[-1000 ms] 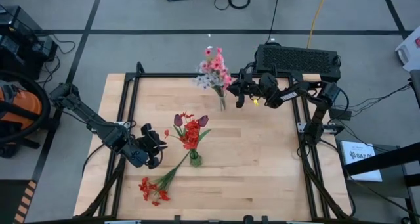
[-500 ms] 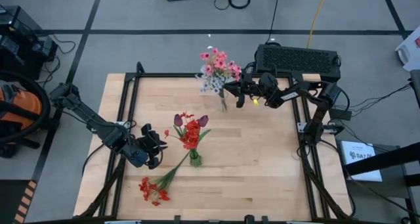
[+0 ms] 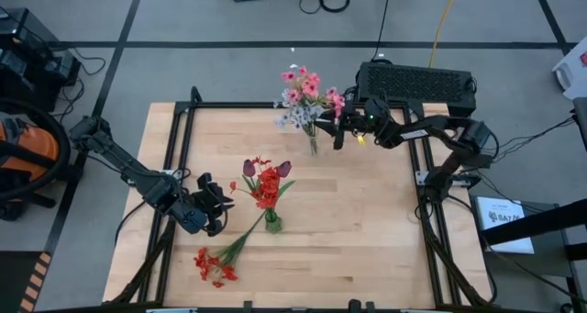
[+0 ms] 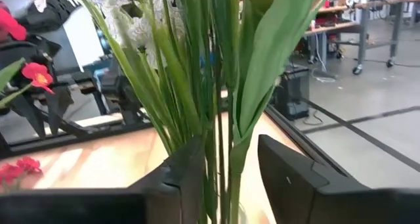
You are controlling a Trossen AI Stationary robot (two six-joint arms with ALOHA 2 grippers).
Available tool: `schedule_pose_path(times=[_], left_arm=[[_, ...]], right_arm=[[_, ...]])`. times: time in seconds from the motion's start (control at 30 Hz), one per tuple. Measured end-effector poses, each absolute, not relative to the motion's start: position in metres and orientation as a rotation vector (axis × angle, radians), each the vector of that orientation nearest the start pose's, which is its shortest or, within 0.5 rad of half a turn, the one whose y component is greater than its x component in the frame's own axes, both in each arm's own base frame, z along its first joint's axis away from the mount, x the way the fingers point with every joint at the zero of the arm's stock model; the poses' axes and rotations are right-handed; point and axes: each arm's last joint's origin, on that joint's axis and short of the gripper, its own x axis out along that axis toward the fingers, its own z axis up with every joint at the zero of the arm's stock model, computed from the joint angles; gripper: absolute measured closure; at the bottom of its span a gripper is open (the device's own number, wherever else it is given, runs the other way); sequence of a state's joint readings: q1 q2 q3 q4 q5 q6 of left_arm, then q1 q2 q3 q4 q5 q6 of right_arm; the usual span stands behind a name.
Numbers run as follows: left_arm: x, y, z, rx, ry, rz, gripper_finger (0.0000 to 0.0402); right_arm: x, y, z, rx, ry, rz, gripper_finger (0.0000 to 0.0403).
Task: Sort flowers into vase by color
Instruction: Put the orange flowers into the green flower vase
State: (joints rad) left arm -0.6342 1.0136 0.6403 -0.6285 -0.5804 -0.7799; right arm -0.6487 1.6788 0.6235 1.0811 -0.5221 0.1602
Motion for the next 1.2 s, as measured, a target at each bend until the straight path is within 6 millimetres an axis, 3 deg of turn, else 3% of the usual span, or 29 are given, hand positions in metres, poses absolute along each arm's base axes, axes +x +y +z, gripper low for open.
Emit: schedule_pose_path(times=[0.4,0.57,0.83,1.0,1.2], left_arm=[[0.155,-0.097,0.217,-0.208,0.794,0.205,0.0327],[0.156,-0.098,0.218,-0.364,0.776,0.255,0.0327],[0.155,-0.102,0.217,-0.739,0.853,0.293,0.0327],[0.154,-0.105,0.214,-0.844,0.94,0.272,0.0327],[0.162,-0.118,0.202,-0.927,0.984,0.33,0.0327]], right_arm=[[0.22,-0.163,0.23,0.156,0.162,-0.316,0.0243],[0.195,-0.144,0.243,0.259,0.286,-0.417,0.0243],[0.158,-0.104,0.244,0.731,0.467,-0.53,0.0268],[0.149,-0.078,0.237,0.89,0.623,-0.538,0.0293],[0.152,-0.045,0.233,0.99,0.714,-0.568,0.0326]])
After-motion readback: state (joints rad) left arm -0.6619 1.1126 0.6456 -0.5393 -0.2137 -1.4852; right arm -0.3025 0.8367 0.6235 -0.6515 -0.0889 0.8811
